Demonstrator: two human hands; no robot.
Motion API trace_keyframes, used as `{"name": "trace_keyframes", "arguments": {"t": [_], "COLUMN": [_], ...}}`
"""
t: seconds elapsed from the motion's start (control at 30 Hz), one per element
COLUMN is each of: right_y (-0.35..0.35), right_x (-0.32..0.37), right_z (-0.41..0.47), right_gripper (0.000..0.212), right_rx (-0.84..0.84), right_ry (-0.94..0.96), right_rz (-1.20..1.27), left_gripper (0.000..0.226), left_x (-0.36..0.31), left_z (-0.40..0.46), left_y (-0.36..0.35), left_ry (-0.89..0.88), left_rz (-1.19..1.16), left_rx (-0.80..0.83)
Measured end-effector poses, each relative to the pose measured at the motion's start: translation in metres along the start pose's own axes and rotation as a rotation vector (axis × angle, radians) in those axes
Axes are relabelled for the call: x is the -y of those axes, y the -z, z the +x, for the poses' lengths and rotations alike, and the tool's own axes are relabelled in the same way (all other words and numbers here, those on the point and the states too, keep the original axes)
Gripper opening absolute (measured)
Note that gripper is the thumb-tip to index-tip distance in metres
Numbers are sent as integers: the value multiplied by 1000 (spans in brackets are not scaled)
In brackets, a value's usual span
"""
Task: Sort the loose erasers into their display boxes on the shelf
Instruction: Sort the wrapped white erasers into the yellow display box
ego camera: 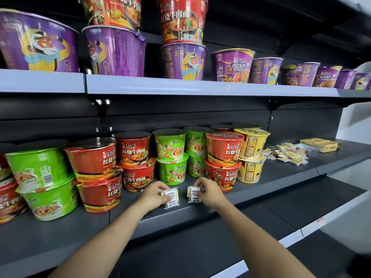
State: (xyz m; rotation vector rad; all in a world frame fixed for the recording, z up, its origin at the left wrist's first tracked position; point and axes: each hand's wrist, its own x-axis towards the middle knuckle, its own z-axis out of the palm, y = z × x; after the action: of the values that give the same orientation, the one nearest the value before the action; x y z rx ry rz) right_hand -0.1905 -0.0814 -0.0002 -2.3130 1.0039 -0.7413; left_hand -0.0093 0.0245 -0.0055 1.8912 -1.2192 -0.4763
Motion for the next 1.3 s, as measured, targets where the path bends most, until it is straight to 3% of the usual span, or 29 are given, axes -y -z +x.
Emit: {"name": "trace_keyframes", "arguments": {"t": [0.37,0.73,0.87,1.03,1.3], "right_y": [23,41,54,79,146], "right_x": [10,-13,-25,-51,-125], "right_z": [-11,-19,-25,-28,-28], "right_gripper": [15,11,11,7,12], "right_rx": [-88,-132,-122,-115,-125], "right_ry": [11,-15,-34,-40,-74], "right_rz": [190,220,258,282,332], "left_gripper": [26,31,33,19,25], "left_x": [-28,-49,-73,-101,-150], "left_z": [-11,-8,-6,-2,7], "left_y": [13,3,-15,-47,-114], "left_ry": [-62,-69,-90,-120,-102], "left_rz": [-120,-112,-149,-198,-216], "left_rx": [-21,16,36,57,71]}}
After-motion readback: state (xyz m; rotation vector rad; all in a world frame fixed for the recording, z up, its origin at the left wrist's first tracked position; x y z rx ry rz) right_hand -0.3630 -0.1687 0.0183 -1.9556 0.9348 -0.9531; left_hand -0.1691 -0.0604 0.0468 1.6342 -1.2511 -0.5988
